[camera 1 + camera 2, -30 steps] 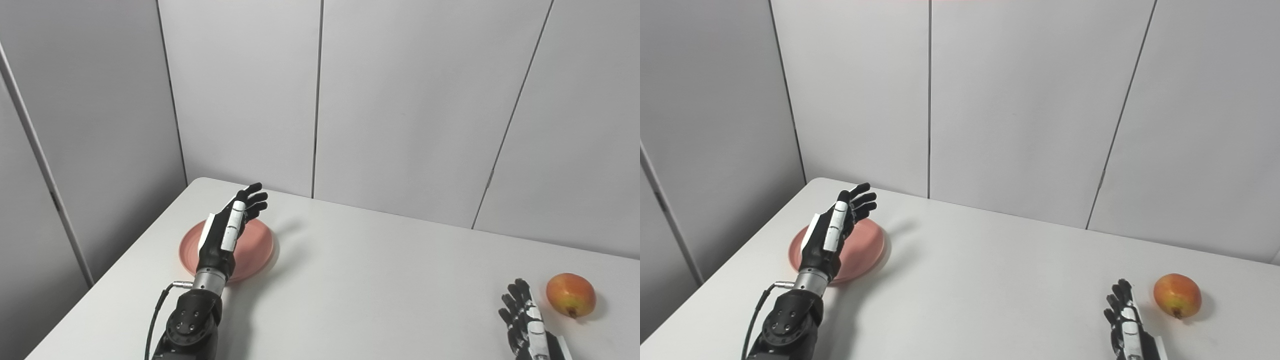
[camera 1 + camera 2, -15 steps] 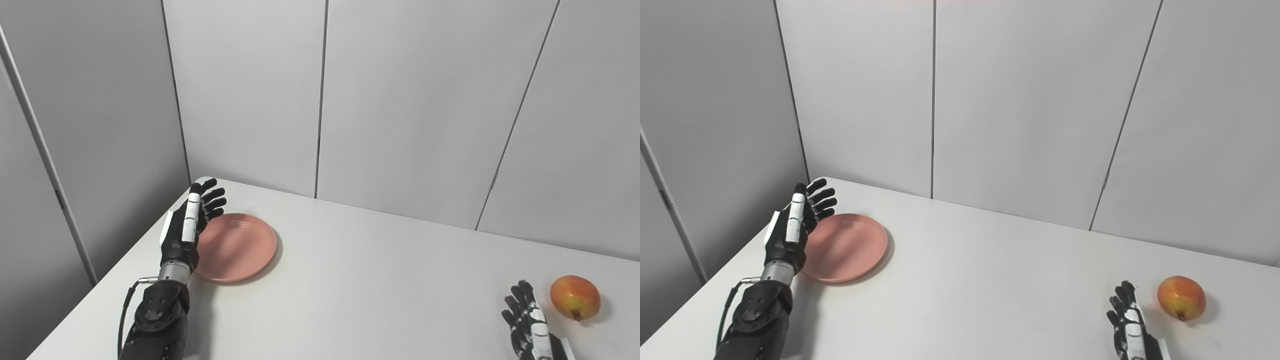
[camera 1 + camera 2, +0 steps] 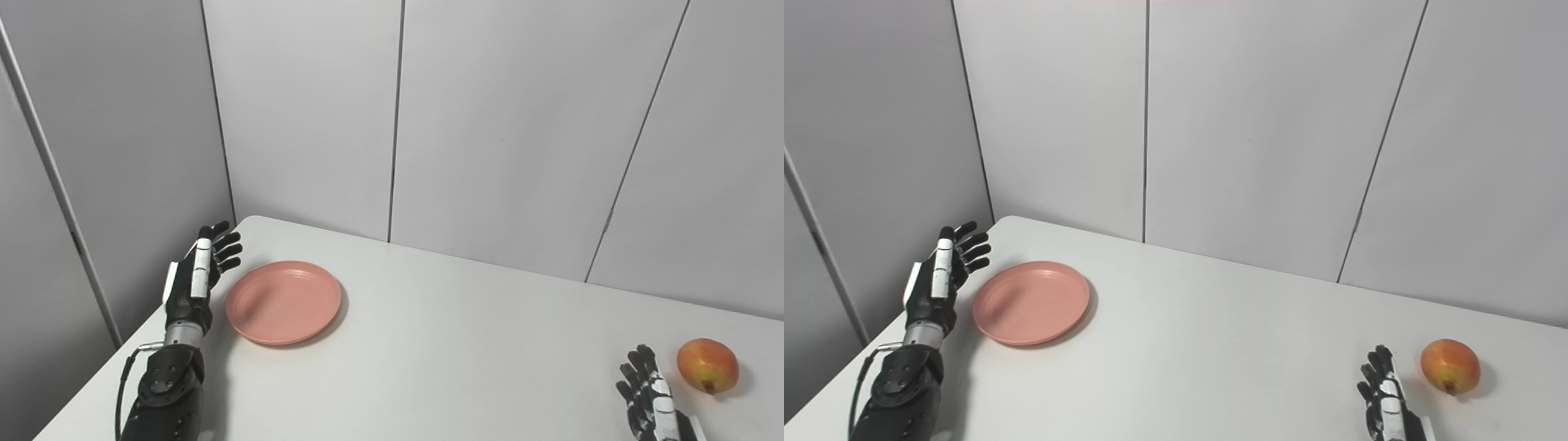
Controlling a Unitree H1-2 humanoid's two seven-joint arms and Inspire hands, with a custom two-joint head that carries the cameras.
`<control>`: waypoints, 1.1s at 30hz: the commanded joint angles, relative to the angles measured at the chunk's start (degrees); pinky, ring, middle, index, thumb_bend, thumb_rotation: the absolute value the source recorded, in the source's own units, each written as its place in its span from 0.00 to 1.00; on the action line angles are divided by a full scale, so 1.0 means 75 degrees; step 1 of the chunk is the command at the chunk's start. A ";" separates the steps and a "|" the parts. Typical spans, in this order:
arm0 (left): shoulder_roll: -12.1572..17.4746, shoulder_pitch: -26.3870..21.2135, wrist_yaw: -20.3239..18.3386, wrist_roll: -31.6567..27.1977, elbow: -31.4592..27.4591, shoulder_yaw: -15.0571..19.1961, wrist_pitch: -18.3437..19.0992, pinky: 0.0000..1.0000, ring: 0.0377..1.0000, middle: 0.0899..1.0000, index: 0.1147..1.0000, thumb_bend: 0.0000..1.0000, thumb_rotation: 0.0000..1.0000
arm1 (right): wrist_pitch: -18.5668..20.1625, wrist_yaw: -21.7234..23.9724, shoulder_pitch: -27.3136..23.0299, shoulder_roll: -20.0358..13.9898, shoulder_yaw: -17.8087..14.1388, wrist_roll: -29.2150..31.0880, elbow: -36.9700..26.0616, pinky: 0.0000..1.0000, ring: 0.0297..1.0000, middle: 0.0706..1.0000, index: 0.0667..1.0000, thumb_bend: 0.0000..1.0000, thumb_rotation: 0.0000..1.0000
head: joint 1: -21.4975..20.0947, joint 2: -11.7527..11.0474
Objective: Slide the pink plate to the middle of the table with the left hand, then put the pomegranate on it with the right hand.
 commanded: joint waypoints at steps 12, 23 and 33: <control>0.0468 -0.0639 0.0175 -0.0063 0.0994 0.0176 -0.0927 0.77 0.77 0.76 0.76 0.68 1.00 | 0.0162 0.0069 0.0093 -0.0062 -0.0030 0.0122 -0.0249 1.00 1.00 1.00 1.00 0.30 1.00 | 0.0050 0.0052; 0.0497 -0.0950 0.0051 0.0161 0.2177 -0.0236 -0.1332 0.86 0.85 0.84 0.84 0.67 1.00 | 0.0200 0.0042 0.0082 -0.0048 -0.0033 0.0133 -0.0302 1.00 1.00 1.00 1.00 0.31 1.00 | 0.0031 0.0062; 0.0250 -0.0925 -0.0118 0.0132 0.1905 -0.0499 -0.1093 0.93 0.89 0.89 0.89 0.62 1.00 | 0.0221 0.0022 0.0084 -0.0063 -0.0037 0.0104 -0.0327 1.00 1.00 1.00 1.00 0.31 1.00 | 0.0024 0.0079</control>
